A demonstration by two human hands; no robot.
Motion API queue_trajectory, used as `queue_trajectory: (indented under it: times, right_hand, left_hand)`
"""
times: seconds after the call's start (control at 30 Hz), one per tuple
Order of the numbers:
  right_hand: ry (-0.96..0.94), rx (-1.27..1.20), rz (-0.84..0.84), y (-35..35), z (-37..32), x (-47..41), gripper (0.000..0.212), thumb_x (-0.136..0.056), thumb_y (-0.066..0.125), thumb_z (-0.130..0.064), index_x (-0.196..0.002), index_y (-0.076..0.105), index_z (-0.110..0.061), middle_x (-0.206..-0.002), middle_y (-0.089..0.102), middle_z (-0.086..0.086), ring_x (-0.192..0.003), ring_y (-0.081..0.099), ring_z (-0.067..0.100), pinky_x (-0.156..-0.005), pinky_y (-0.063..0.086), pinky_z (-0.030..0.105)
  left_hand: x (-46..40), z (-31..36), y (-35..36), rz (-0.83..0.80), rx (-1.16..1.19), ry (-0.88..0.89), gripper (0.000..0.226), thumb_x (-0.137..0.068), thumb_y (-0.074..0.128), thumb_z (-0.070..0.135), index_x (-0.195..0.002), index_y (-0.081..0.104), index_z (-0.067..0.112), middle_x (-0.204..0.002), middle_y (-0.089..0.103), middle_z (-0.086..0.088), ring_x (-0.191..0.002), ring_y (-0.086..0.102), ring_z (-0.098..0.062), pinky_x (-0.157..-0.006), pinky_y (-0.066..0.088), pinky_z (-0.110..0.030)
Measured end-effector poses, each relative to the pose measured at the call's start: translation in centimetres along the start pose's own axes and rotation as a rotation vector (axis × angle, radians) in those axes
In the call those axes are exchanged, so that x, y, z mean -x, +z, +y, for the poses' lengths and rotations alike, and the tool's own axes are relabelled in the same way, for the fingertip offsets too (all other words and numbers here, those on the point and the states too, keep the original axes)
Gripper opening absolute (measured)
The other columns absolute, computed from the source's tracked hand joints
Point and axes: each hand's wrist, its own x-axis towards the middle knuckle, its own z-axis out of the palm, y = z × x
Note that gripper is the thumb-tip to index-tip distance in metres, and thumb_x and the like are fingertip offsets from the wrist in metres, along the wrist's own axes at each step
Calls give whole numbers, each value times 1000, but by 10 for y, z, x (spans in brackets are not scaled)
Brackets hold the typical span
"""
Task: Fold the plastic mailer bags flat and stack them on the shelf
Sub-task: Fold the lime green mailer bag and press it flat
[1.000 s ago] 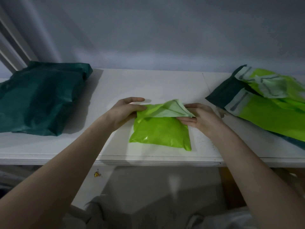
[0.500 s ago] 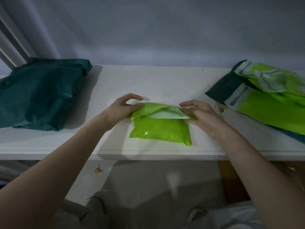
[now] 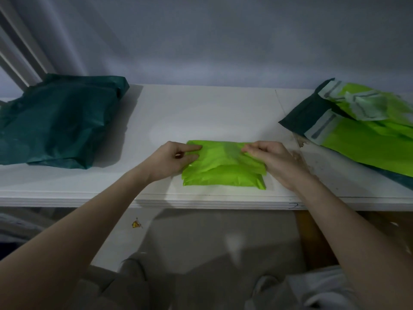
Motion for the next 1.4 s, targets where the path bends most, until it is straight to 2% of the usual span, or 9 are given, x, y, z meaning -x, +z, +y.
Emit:
queue_trajectory:
  times: [0.13,0.3,0.63,0.77,1.0,1.13,1.23,1.3,1.4]
  right_hand:
    - [45,-34,-34,-4,-1,-1,19,-78,68,2,-86,69,-15,-99,66,8,-92,63,19,-87,51,29]
    - [65,-69,-106,-6,-3,1,32,-81,60,10,-99,67,-15,-102,66,2,-87,63,13,-76,54,19]
    - [-91,670,-75,-9,5,4,61,-86,65,-27,-141,40,-17,-117,39,4,-125,36,18,-100,25,19]
    - [-41,815,-83,-14,10,5,70,-86,57,-46,-146,32,-20,-135,28,2,-135,20,20,-113,14,31]
    - [-3,1030,-124,-16,9,6,70,-88,40,-60,-149,21,-29,-153,13,-8,-143,-5,16,-116,3,41]
    - [-22,835,-89,-20,2,5,63,-87,58,-46,-142,36,-24,-148,29,-2,-138,20,16,-103,19,26]
    - [-27,441,212,-23,-5,-2,53,-87,61,-35,-135,47,-17,-140,45,0,-129,40,14,-100,30,26]
    - [-155,524,375,-15,-11,-7,46,-90,54,-32,-131,53,-11,-135,51,4,-126,45,19,-103,34,31]
    - [-421,898,242,20,-13,-7,45,-94,39,-31,-127,56,-5,-131,56,10,-121,50,27,-103,37,39]
  left_hand:
    - [4,3,1,-18,-129,30,46,-89,60,31,-133,51,20,-63,36,4,-56,39,-9,-61,35,-17]
    - [5,1,0,-47,-223,58,51,-90,59,29,-138,45,19,-67,38,2,-57,39,-8,-59,35,-11]
    - [6,-16,-6,-54,-587,170,114,-58,6,93,-143,36,23,-119,39,-7,-117,36,-27,-106,28,-35]
    - [7,-18,-4,-99,-626,242,108,-70,3,86,-142,37,13,-153,20,-14,-138,26,-34,-112,28,-45]
    - [9,-11,-6,-250,-663,41,94,-67,4,79,-148,-5,34,-157,-5,14,-146,-7,-13,-117,-2,-41]
    - [8,-2,-15,-266,-458,-39,96,-67,34,76,-149,9,33,-158,9,-2,-145,-9,-13,-117,-4,-39]
    - [1,14,-24,-118,-177,-33,74,-77,55,55,-142,33,29,-153,26,3,-145,5,-11,-116,5,-31]
    - [-8,25,-21,58,-189,72,46,-96,47,32,-140,40,20,-151,32,1,-143,17,-12,-111,8,-19]
    - [-12,36,5,135,-451,178,50,-100,27,38,-141,38,11,-150,35,-4,-139,28,-17,-109,10,-15]
